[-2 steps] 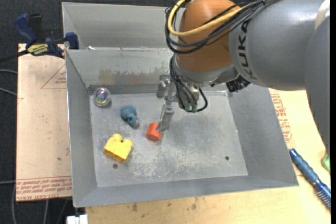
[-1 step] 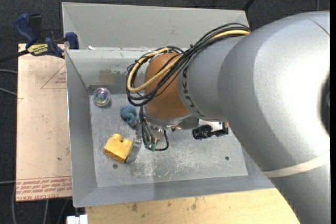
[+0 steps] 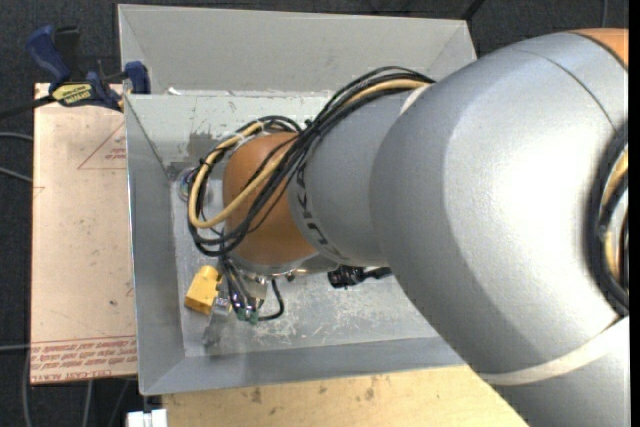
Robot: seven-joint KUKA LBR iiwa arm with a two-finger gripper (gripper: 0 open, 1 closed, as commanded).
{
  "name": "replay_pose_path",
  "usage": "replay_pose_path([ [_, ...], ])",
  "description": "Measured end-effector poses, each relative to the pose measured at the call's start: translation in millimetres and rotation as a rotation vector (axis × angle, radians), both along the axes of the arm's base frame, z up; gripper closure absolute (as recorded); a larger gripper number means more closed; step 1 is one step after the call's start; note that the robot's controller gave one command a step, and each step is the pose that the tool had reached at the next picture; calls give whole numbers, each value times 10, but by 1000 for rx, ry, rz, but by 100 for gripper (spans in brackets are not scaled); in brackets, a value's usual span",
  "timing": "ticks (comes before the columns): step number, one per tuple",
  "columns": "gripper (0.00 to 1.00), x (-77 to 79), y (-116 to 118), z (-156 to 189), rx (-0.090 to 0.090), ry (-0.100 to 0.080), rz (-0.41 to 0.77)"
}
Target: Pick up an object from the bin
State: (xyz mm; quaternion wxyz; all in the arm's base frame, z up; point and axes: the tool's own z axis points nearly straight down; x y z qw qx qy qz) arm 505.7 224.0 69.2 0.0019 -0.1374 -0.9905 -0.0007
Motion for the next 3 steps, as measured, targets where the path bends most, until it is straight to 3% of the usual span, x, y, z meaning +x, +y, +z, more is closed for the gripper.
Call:
replay_pose_path([
  [1, 100, -41, -5, -25, -1, 18, -4],
  [2, 100, -177, -56, 1062, 2, -9, 13],
  [3, 100, 6, 17, 2761, 3, -15, 49],
])
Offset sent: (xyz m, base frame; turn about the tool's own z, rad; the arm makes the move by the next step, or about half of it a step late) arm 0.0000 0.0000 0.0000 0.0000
